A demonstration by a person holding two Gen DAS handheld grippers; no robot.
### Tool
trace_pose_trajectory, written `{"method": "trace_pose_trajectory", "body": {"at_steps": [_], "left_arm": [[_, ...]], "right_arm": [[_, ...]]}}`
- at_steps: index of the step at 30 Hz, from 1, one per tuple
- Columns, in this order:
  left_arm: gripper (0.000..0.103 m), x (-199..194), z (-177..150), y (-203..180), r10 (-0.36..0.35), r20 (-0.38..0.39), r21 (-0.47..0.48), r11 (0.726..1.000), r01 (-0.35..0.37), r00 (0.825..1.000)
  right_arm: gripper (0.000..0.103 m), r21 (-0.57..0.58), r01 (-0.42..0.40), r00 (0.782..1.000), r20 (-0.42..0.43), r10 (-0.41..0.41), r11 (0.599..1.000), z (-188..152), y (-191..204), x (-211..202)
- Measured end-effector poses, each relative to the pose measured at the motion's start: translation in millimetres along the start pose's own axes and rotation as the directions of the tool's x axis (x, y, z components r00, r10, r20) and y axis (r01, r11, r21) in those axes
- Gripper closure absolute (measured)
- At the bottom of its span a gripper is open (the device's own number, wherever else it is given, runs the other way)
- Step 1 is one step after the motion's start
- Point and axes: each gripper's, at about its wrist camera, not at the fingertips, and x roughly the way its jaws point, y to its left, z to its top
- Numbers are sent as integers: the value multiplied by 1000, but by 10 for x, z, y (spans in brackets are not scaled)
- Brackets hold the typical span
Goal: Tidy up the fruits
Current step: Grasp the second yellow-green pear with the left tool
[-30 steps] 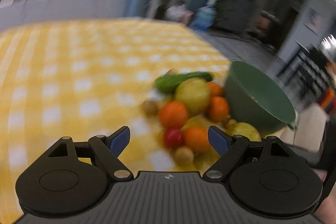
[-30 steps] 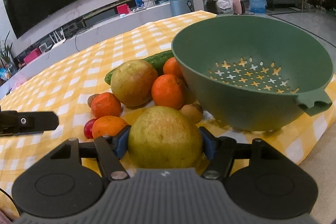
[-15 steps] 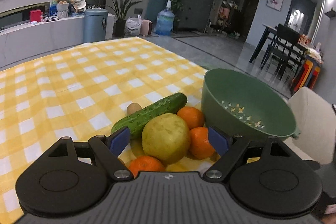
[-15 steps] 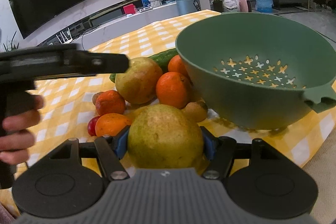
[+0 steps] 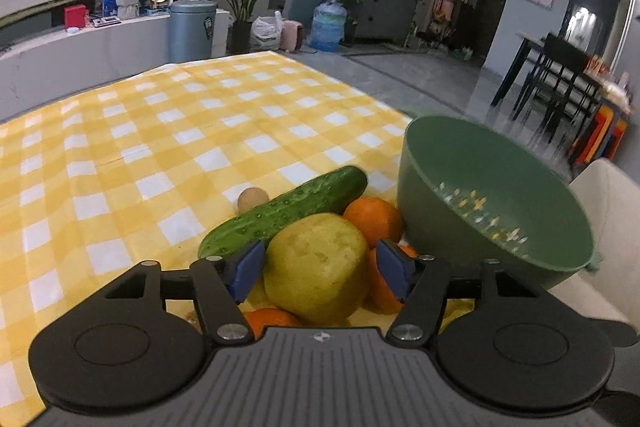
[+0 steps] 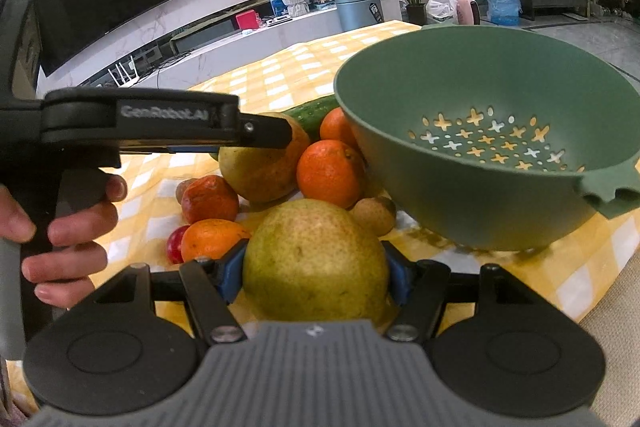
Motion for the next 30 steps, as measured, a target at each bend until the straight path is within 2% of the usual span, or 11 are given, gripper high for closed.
{"method": "trace_pose_trajectory", "body": {"at_steps": [10,17,20,26,28,30], "left_arm": [[32,-19,-95,-28,20,26,-23,1000,-20,999],[31,-68,-62,-89,37,-19,-3,999,-37,999],[31,-7,-42,-32,30,-1,-51,998,-30,1000],[27,24,-71,0,34,45,-63,998,-31,998],[31,27,-77,3,18,51,-63,998,-15,999],[32,21,-81,11,18,54,-74,997,-14,998]], "right_arm": [[38,-3,1,1000,2,-1,1000,2,2,-3],[38,-7,1,1000,4,-1,1000,9,3,1],[38,-10,2,1000,4,-2,1000,6,3,0],[38,-11,3,1000,5,-3,1000,4,0,-1],[38,-14,4,1000,5,-4,1000,3,3,-3],[38,-16,6,1000,5,-6,1000,5,2,-7]]}}
